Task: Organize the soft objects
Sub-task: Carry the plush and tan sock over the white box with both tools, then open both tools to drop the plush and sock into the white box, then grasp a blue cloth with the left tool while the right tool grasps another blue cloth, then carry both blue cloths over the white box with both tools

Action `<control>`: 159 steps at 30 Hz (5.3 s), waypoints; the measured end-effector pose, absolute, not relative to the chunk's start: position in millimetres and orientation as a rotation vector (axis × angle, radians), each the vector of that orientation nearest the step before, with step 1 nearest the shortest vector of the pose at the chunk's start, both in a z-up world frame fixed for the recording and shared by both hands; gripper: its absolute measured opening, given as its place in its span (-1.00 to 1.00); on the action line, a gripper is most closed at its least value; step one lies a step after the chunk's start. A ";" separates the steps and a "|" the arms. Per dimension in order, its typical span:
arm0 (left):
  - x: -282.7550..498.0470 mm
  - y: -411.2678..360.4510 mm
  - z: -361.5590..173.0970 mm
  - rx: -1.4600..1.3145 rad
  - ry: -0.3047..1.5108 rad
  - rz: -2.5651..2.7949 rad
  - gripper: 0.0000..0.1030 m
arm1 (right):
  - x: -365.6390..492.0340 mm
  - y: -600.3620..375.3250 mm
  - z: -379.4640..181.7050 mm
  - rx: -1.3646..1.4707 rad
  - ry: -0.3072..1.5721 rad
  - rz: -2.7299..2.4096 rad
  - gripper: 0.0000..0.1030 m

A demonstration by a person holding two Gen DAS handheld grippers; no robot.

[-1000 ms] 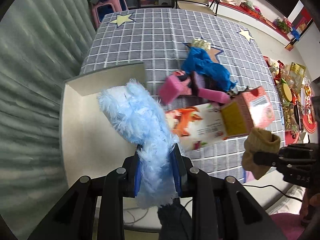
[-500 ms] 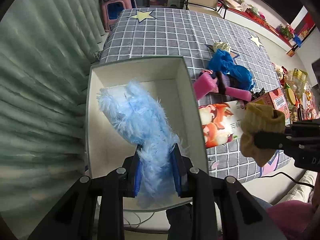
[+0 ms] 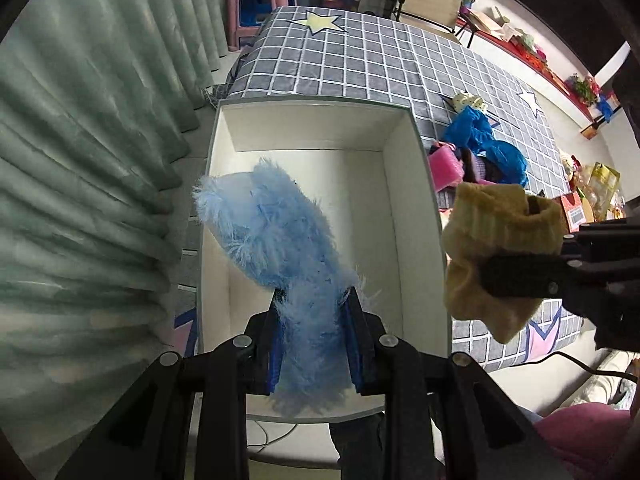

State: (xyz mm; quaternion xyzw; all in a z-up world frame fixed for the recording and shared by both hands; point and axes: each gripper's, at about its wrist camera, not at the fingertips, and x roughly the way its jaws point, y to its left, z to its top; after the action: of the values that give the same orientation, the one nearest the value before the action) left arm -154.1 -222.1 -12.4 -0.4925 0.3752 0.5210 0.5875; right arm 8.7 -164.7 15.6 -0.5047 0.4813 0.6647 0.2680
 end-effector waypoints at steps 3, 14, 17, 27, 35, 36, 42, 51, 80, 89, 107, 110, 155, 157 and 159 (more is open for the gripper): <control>-158.8 -216.6 -12.2 -1.148 0.862 1.224 -0.44 | -3.0 -159.5 14.9 -1.365 1.307 1.793 -0.67; -168.2 -181.9 -21.5 -1.152 0.858 1.250 -0.44 | -27.8 -127.3 4.2 -1.353 1.283 1.749 -0.67; -168.0 -174.6 -28.4 -1.157 0.871 1.247 -0.44 | -29.7 -119.0 -4.5 -1.351 1.289 1.724 -0.67; -155.1 -165.7 -44.9 -1.157 0.919 1.209 -0.44 | -27.5 -102.5 -23.4 -1.356 1.322 1.651 -0.67; -146.6 -170.2 -41.0 -1.110 0.881 1.202 0.12 | -31.0 -100.1 -28.2 -1.372 1.329 1.657 -0.67; -145.9 -171.2 -39.2 -1.102 0.876 1.206 0.42 | -30.3 -100.0 -29.5 -1.374 1.337 1.656 -0.66; -156.1 -175.0 -30.6 -1.143 0.739 1.209 0.89 | -23.1 -98.6 -27.8 -1.357 1.350 1.655 0.63; -171.9 -174.0 -0.4 -1.208 0.551 1.156 0.90 | -5.6 -96.9 0.9 -1.211 1.341 1.659 1.00; -3.7 -14.2 4.6 -1.164 0.976 0.956 0.90 | 307.0 -49.4 5.2 -0.864 1.533 1.160 1.00; 59.5 56.2 -67.5 -1.240 1.094 0.914 0.90 | 330.5 -40.8 -64.6 -0.924 1.685 1.147 1.00; 52.0 80.1 -110.1 -1.298 1.233 0.927 -0.28 | 250.1 25.5 -115.1 -1.227 1.679 1.518 1.00; 36.6 81.8 -105.6 -1.315 1.208 0.954 -0.28 | 230.5 30.6 -133.7 -1.422 1.548 1.500 1.00; 135.6 54.3 -60.2 -1.013 1.079 1.060 -0.51 | 334.9 19.9 -63.5 -1.119 1.237 1.309 -0.41; 135.0 52.8 -47.8 -0.995 1.072 1.062 -0.51 | 343.9 25.1 -55.2 -1.104 1.230 1.307 -0.41; 118.8 42.1 -38.6 -0.985 1.066 1.058 -0.51 | 353.8 16.1 -46.7 -1.080 1.233 1.301 -0.41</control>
State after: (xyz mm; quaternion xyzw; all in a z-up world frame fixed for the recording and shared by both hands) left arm 118.8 42.1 -38.6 -0.4289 0.4643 0.4606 0.6231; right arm 353.8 16.1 -46.7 -0.4468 0.5101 0.5380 0.5007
